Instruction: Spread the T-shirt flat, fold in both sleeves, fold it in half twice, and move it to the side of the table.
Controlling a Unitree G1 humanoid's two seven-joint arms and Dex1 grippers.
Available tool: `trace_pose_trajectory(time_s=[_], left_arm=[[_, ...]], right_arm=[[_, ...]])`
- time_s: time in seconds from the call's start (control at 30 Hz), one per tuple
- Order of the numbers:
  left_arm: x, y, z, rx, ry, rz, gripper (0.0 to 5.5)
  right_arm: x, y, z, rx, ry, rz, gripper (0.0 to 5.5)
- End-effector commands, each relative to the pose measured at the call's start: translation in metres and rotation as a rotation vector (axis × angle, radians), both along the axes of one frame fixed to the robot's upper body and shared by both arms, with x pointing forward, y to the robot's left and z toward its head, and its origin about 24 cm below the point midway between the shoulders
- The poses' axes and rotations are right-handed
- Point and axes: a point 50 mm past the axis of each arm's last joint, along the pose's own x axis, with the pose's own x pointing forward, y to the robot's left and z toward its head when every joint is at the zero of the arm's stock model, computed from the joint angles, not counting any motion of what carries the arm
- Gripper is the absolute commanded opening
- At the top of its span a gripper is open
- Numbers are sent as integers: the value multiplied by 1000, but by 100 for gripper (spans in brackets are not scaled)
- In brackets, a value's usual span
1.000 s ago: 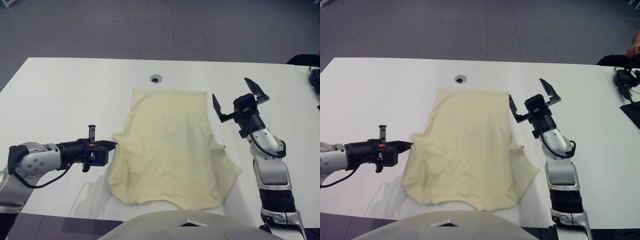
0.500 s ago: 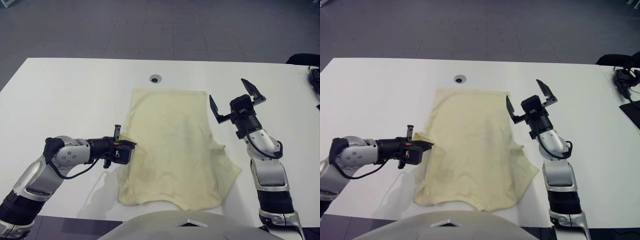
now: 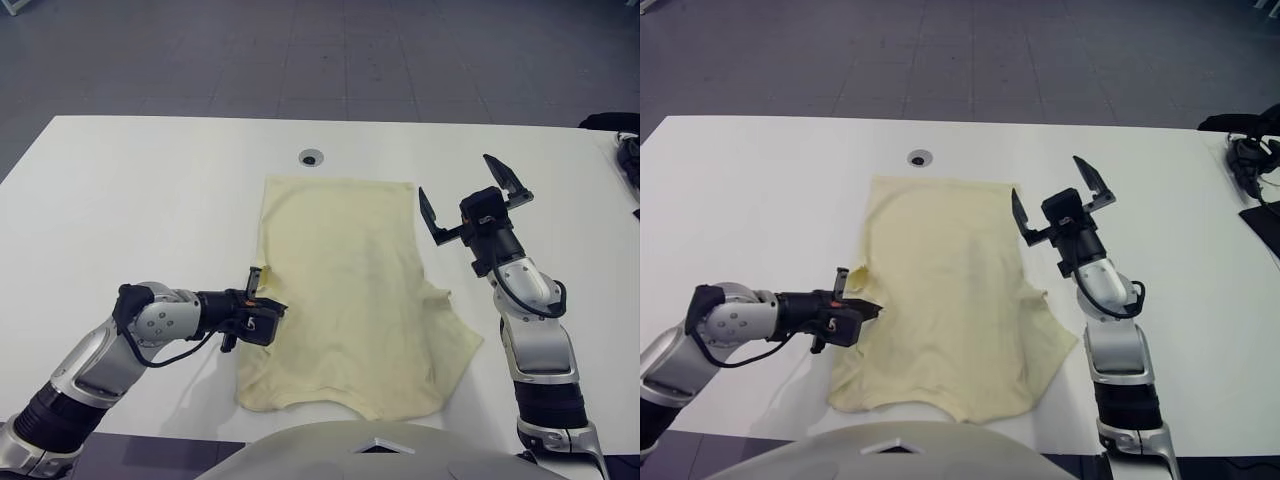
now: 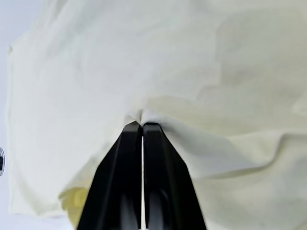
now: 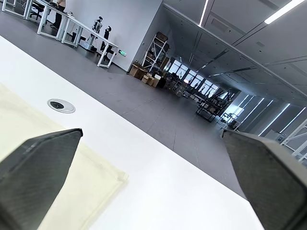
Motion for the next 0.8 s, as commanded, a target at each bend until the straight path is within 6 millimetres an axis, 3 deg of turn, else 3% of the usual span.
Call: trace_pose_trajectory(time_s=[0.03,0.1,0.6,0.73,0.8], left_arm=[[-4,-3,-3,11,9,-25,2],[-3,-5,-4,7,4,-20,11],[16,-24,11,-228,-107,94,265],[32,-17,34,-369,-197,194,332],[45,-4,48,-417,-266,282,374]], right_arm=[[-1,0,-1,-2,9,0,540],[-1,0,-1,-3,9,1,540],[-3,0,-1,-8,8,2,540],[-3,1,-1,-8,8,2,540],[-3,1,-1,-8,8,3,540]])
